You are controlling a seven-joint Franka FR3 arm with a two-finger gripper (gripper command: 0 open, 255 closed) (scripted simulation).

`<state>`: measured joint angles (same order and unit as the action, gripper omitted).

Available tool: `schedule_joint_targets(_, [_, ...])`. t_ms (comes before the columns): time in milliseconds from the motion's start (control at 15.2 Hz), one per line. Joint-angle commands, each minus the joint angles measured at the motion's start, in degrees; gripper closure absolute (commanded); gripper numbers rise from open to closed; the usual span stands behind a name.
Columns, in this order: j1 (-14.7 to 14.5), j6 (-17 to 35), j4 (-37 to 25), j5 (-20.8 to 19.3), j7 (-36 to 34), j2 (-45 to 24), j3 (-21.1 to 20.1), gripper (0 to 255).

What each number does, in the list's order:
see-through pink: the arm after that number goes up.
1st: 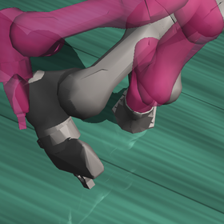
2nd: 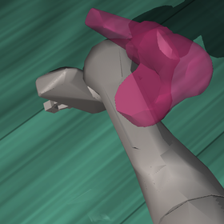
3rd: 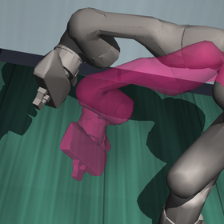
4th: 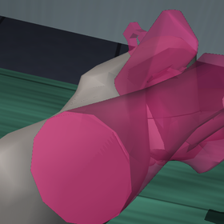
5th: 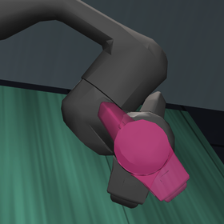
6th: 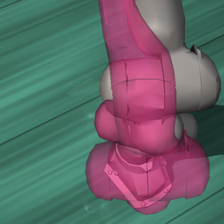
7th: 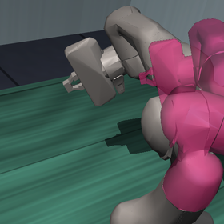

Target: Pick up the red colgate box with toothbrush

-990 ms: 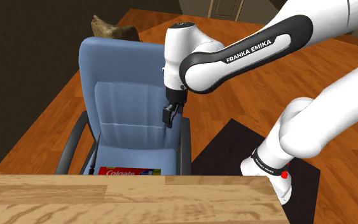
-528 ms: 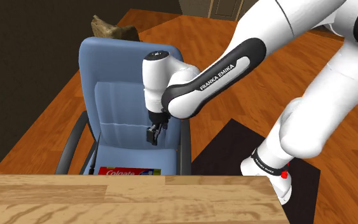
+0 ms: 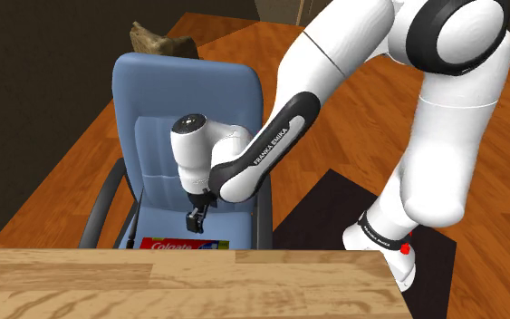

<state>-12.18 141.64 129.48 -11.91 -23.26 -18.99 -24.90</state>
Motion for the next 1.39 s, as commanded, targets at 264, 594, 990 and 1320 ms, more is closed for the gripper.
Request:
schedule_joint_targets(264, [-7.0, 0.9, -10.7, -7.5, -4.7, -13.6, 3.5, 0])
schedule_joint_targets(594, [-10.7, 1.7, -16.9, -10.3, -6.1, -21.2, 5.5, 0])
schedule_joint_targets(990, [-11.9, 4.1, -18.5, -11.7, -6.9, -25.1, 7.1, 0])
schedule_joint_targets(1320, [-11.8, 4.0, -18.6, -11.6, -6.9, -25.1, 7.1, 255])
